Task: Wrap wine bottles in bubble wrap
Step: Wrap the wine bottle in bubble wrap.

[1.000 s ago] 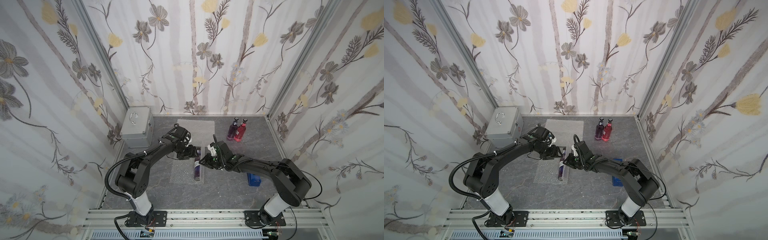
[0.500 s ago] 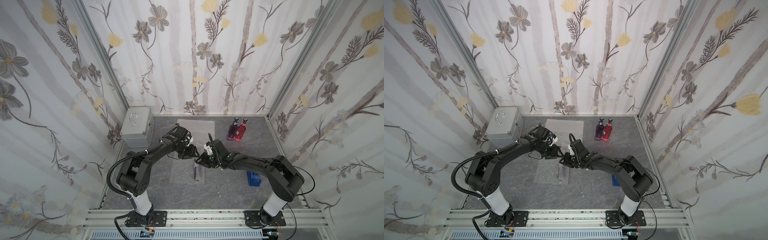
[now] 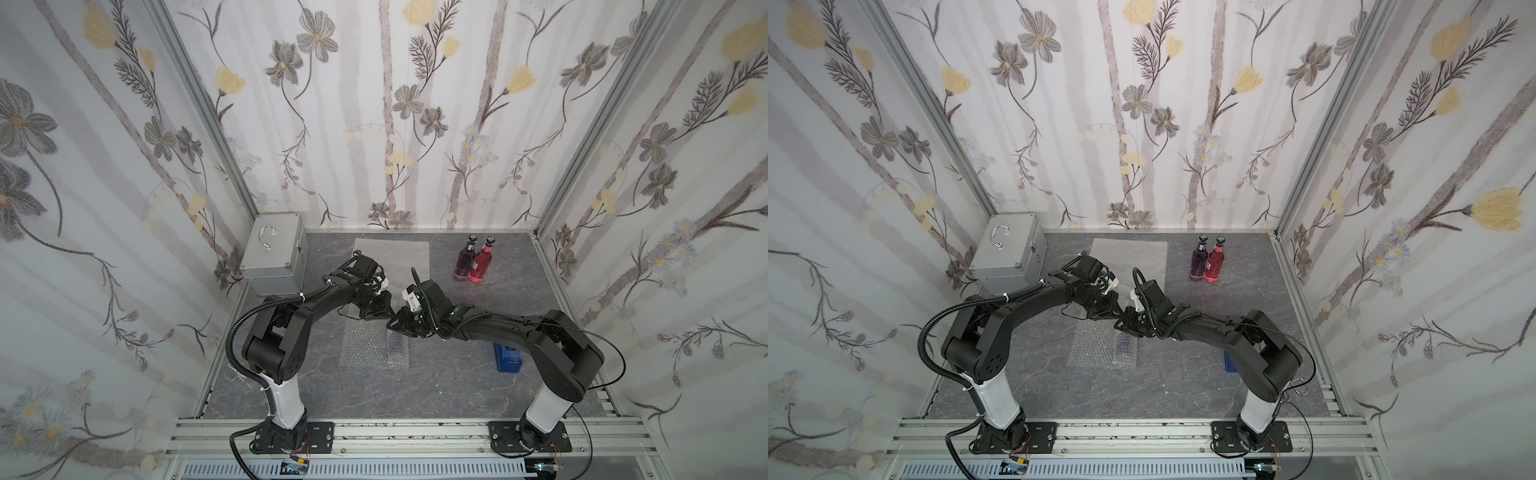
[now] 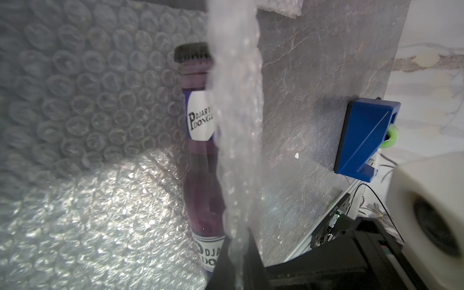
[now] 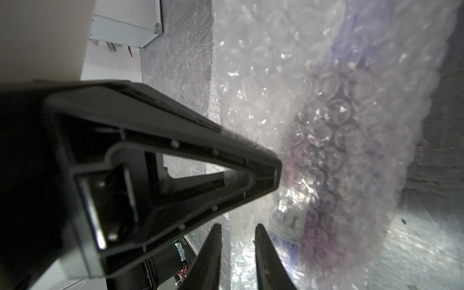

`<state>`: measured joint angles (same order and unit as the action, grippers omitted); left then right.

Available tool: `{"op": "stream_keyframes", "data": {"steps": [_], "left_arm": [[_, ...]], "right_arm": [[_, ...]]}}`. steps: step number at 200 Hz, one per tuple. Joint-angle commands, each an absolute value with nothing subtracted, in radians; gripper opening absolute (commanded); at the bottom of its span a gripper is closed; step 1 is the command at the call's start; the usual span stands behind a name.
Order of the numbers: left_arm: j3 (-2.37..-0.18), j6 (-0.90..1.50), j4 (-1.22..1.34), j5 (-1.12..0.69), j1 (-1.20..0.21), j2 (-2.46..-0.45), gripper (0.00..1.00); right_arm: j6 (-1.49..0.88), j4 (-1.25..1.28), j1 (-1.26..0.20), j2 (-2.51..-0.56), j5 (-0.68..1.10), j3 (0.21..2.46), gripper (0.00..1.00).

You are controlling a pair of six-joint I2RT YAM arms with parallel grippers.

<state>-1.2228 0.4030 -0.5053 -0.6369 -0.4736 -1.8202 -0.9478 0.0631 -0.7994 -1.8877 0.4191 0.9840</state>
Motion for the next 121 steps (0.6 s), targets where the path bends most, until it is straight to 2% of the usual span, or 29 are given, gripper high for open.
{"op": "stream_keyframes", "data": {"steps": [1,55,96,121], "left_arm": [[-1.223,0.391,-0.516,-0.608,-0.472,-1.814,0.0],[-1.236,0.33,-0.547,-0.535,-0.471,-1.822,0.0],[-1.259,0.305,-0.574,-0.5,-0.471,-1.854,0.0],[-1.267,0.306,-0.58,-0.5,-0.471,-1.87,0.0]], "right_arm": [[-0.937,0.059,-0.802,-1.871,0.416,0.992,0.26],[-0.933,-0.01,-0.802,-1.772,0.358,0.968,0.32],[-0.926,-0.155,-0.803,-1.752,0.214,0.98,0.55],[-0.947,-0.156,-0.807,-1.784,0.189,1.002,0.64]]}}
